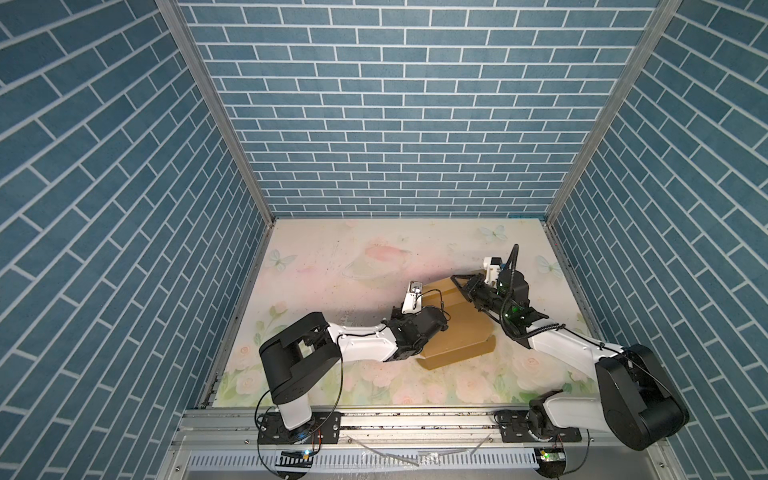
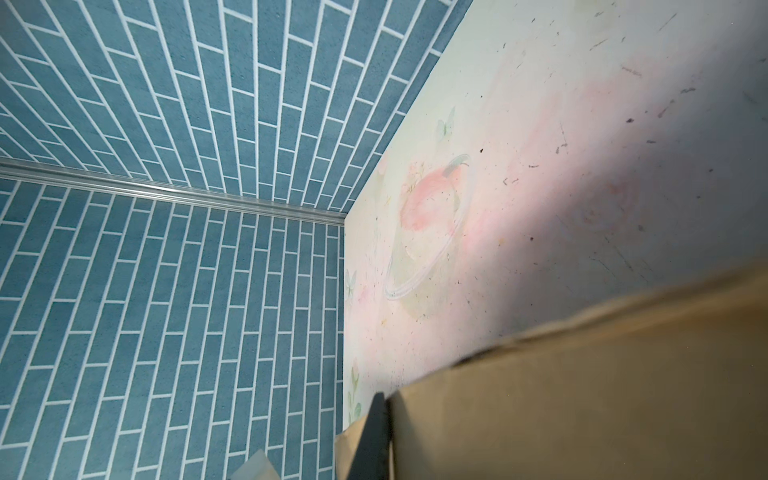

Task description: Fold the paper box

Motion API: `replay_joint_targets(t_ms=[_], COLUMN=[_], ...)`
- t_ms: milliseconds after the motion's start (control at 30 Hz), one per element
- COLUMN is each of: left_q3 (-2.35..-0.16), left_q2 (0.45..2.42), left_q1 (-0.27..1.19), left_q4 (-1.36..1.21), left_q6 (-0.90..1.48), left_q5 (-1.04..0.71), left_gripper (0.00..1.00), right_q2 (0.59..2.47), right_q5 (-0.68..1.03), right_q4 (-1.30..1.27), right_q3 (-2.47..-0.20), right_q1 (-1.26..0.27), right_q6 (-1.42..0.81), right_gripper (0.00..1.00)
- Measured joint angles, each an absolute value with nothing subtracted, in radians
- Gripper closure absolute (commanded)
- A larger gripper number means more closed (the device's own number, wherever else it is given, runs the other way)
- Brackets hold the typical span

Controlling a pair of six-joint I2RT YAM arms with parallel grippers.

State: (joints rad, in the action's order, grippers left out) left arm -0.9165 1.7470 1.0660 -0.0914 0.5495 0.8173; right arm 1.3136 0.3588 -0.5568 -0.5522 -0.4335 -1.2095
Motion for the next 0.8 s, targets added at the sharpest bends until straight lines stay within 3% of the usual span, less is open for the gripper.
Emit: replay_joint_targets(t_ms=[800], left_q3=[-0.864], left_q2=[1.747], left_q1=[1.065], left_q4=[-0.221], left_q6=[0.492], left_q5=[0.799], left_gripper=[0.59], right_q2=[1.309], right_q5=[0.258], right_q4=[-0.569], right_q3=[-0.544], right_q1=[-0.438], right_q6=[-1.288], right_gripper=[0.99])
